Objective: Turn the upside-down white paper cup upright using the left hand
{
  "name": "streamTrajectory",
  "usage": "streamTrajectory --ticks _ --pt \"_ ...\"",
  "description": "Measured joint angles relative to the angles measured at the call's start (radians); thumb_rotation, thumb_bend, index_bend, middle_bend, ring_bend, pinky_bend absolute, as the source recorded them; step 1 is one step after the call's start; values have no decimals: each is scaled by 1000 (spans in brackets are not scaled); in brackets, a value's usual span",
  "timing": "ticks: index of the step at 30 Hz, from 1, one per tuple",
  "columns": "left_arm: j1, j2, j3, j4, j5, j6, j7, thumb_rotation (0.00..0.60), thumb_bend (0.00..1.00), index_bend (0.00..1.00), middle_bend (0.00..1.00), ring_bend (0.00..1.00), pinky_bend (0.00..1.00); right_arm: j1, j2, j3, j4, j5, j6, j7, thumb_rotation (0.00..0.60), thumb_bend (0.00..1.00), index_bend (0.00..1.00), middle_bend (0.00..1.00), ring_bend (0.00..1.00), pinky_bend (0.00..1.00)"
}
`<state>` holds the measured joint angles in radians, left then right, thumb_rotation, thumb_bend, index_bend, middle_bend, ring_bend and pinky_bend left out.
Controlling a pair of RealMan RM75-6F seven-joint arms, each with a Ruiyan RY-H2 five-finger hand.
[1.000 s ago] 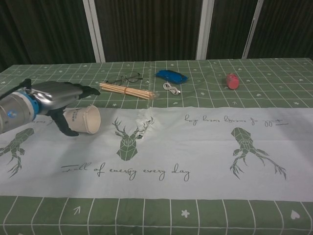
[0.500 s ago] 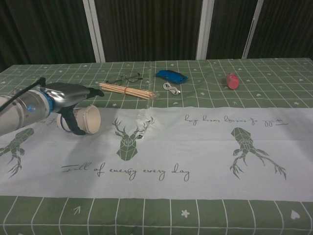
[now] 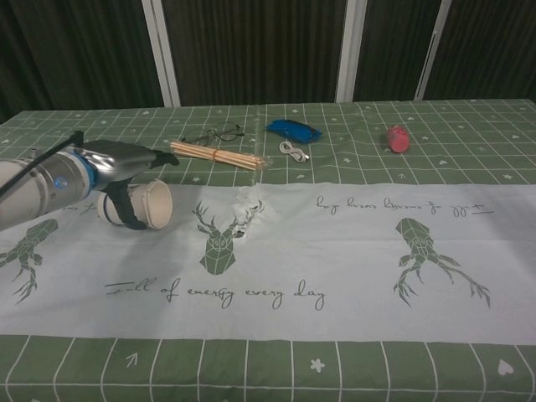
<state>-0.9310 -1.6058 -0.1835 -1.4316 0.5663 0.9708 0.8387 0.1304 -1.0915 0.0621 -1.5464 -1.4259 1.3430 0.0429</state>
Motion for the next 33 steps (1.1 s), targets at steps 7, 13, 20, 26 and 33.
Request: streamTrajectory --ticks 7,13,20,26,33 --pt "-11 -17 12 24 6 18 1 600 166 73 91 4 47 1 2 0 -4 2 -1 -6 600 5 0 2 1 2" --pt "-14 -39 21 48 20 57 11 600 180 233 224 45 65 1 1 -1 1 1 -3 -8 600 5 0 1 0 1" --pt "-9 -61 25 72 53 87 10 600 218 337 350 128 105 2 -1 0 0 5 -7 -8 600 5 0 1 0 1" --pt "-2 -66 28 80 93 112 4 600 238 406 424 189 131 2 2 -1 0 5 -7 -5 600 5 0 1 0 1" --pt "25 -42 8 29 171 146 -90 600 240 407 420 194 137 1 3 -2 -4 6 -9 -8 600 5 0 1 0 1"
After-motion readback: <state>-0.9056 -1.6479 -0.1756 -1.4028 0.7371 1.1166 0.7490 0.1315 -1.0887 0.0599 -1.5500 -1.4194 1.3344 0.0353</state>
